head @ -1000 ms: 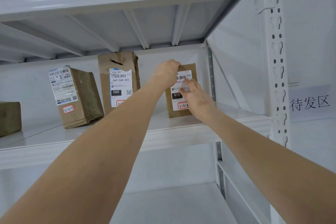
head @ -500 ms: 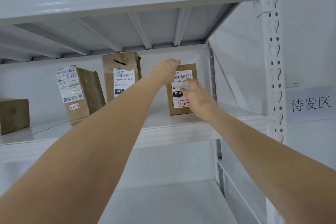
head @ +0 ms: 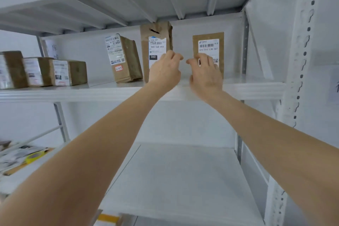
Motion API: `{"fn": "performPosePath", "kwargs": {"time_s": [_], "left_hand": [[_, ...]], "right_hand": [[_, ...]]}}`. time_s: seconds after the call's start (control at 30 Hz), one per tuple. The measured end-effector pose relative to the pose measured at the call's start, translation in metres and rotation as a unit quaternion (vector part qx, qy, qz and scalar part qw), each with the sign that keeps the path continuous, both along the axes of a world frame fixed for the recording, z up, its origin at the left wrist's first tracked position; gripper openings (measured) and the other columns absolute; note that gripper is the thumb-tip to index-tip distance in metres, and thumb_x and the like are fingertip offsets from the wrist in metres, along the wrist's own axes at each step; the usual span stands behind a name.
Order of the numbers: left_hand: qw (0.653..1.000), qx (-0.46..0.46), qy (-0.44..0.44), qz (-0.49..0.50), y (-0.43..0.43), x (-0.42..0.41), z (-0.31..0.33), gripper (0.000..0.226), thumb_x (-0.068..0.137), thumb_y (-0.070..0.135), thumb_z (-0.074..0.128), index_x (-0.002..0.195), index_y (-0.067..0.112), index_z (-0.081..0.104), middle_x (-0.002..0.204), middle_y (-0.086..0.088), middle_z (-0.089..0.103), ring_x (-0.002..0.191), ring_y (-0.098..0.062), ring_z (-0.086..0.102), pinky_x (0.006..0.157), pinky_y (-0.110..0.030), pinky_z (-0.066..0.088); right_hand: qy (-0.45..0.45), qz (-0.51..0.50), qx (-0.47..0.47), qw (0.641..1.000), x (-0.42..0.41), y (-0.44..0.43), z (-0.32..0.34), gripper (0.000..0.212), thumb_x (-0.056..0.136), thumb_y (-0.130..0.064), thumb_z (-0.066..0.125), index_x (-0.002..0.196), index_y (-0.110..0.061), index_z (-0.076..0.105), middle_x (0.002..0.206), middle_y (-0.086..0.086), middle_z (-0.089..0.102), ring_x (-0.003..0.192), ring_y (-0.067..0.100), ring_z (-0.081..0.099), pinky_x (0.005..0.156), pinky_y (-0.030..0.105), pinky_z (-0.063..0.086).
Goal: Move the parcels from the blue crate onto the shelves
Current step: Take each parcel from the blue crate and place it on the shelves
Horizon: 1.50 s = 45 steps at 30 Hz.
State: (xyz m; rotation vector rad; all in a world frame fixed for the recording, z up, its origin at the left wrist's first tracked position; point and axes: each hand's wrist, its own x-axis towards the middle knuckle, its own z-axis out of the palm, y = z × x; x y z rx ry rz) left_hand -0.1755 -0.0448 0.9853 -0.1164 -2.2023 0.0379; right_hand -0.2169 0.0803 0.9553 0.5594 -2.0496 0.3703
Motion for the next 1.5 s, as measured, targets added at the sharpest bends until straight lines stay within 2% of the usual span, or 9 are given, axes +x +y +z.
{"fn": "performPosePath", "kwargs": {"time_s": [0.2,0.47,0.6,0.73,0.83,0.97,1.2,1.37,1.5], "left_hand": [[0.997,0.058,-0.045,0.023,-0.014,0.045,-0.078,0.041,0.089,0.006,0.046,0.129,0.015,0.05,0.13,-0.003,0.047,0.117,-0.022,0.048,0.072,-0.034,0.041],[0.968,0.077,-0.234,0.044,-0.022,0.077,-0.22,0.043,0.091,0.009,0.044,0.134,0.017,0.044,0.134,-0.001,0.043,0.123,-0.018,0.043,0.083,-0.03,0.041],[0.944,0.081,-0.315,0.047,-0.026,0.098,-0.301,0.043,0.091,0.008,0.045,0.134,0.017,0.043,0.133,-0.002,0.043,0.121,-0.019,0.044,0.078,-0.028,0.037],[0.914,0.085,-0.393,0.05,-0.027,0.114,-0.379,0.042,0.092,0.009,0.047,0.133,0.016,0.043,0.132,-0.003,0.044,0.119,-0.02,0.045,0.08,-0.029,0.039],[0.881,0.091,-0.46,0.057,-0.023,0.119,-0.435,0.042,0.092,0.01,0.047,0.133,0.016,0.042,0.134,-0.004,0.042,0.121,-0.022,0.044,0.087,-0.033,0.041],[0.837,0.1,-0.533,0.075,-0.016,0.12,-0.516,0.044,0.091,0.011,0.049,0.134,0.017,0.041,0.134,-0.004,0.041,0.122,-0.022,0.044,0.088,-0.035,0.044],[0.739,0.183,-0.639,0.104,0.001,0.113,-0.652,0.042,0.096,0.017,0.044,0.138,0.012,0.037,0.139,-0.008,0.036,0.123,-0.027,0.043,0.085,-0.041,0.05],[0.683,0.211,-0.689,0.117,0.003,0.113,-0.76,0.04,0.093,0.012,0.047,0.133,0.011,0.039,0.134,-0.009,0.037,0.114,-0.029,0.05,0.073,-0.038,0.044],[0.659,0.219,-0.711,0.11,0.004,0.106,-0.852,0.044,0.093,0.013,0.051,0.134,0.012,0.037,0.133,-0.009,0.038,0.113,-0.03,0.052,0.078,-0.038,0.045]], "right_hand": [[-0.012,0.05,-0.009,0.999,0.045,-0.009,-0.064,0.044,0.078,-0.001,0.061,0.12,-0.012,0.057,0.126,0.011,0.049,0.115,0.031,0.047,0.084,0.038,0.041],[-0.175,0.031,0.048,0.983,0.09,-0.012,-0.213,0.043,0.082,-0.003,0.057,0.124,-0.014,0.055,0.125,0.007,0.047,0.115,0.026,0.045,0.086,0.033,0.038],[-0.274,0.01,0.075,0.959,0.116,-0.01,-0.293,0.044,0.084,-0.003,0.056,0.126,-0.015,0.052,0.127,0.006,0.045,0.117,0.026,0.043,0.088,0.033,0.037],[-0.359,-0.008,0.118,0.926,0.132,-0.001,-0.371,0.044,0.086,-0.004,0.053,0.128,-0.016,0.05,0.128,0.005,0.043,0.117,0.025,0.042,0.087,0.031,0.036],[-0.418,-0.013,0.147,0.897,0.135,0.006,-0.426,0.042,0.09,-0.008,0.048,0.131,-0.018,0.047,0.129,0.005,0.042,0.118,0.024,0.04,0.089,0.032,0.037],[-0.493,-0.015,0.189,0.849,0.135,0.012,-0.504,0.047,0.09,-0.013,0.05,0.136,-0.021,0.04,0.135,0.004,0.038,0.123,0.024,0.038,0.093,0.032,0.037],[-0.586,-0.044,0.216,0.78,0.118,0.038,-0.64,0.056,0.091,-0.02,0.053,0.142,-0.02,0.03,0.142,0.007,0.031,0.125,0.026,0.037,0.095,0.035,0.041],[-0.661,-0.067,0.211,0.717,0.118,0.037,-0.748,0.07,0.091,-0.033,0.058,0.147,-0.021,0.019,0.15,0.009,0.023,0.135,0.028,0.03,0.104,0.038,0.038],[-0.731,-0.075,0.154,0.66,0.121,0.038,-0.844,0.077,0.088,-0.037,0.06,0.149,-0.023,0.015,0.155,0.009,0.018,0.14,0.029,0.025,0.11,0.041,0.032]]}}
